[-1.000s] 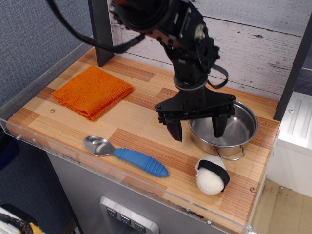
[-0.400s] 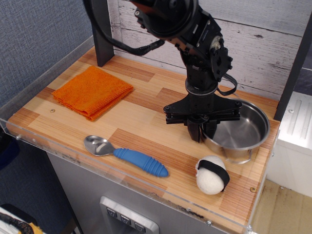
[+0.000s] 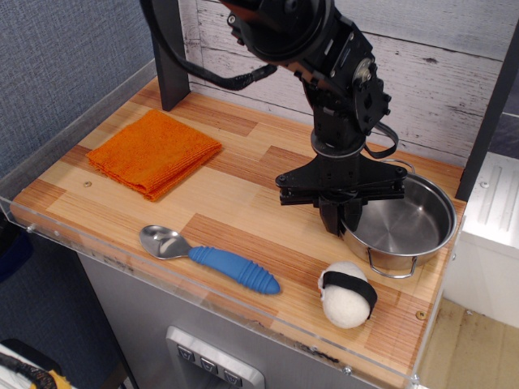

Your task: Place the pot onto the orange towel

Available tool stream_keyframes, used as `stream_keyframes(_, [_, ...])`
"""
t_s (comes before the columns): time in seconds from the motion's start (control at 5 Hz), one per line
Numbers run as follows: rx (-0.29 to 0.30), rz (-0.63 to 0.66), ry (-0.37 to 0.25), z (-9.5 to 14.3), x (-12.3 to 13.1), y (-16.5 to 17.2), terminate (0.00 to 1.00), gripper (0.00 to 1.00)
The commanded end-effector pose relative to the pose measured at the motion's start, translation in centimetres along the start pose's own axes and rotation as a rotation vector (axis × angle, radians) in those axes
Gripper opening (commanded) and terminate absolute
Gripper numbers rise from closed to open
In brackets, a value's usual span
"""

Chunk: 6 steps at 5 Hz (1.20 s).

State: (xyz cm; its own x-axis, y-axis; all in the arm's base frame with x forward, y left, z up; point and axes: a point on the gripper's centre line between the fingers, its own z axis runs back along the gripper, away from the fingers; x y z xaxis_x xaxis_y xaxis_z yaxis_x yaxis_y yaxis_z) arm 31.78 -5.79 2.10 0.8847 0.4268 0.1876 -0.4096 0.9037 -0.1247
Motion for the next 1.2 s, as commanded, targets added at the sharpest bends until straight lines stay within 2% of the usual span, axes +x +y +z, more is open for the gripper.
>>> stream_keyframes(0.0, [-0.084,-0.034,-0.086,6.0,1.9,0.1,0.00,0.00])
stream_keyframes(0.2, [-0.110,-0.029,-0.124,8.9,2.3,1.3,0.00,0.00])
stream_keyframes(0.6, [-0.104,-0.004,-0.190,14.3,2.5,6.5,0.00,0.00])
stream_keyframes(0.8, [-0.087,0.020,-0.209,15.4,3.2,10.0,0.00,0.00])
stream_keyframes(1.0, [-0.065,0.069,-0.208,15.3,4.0,13.4,0.00,0.00])
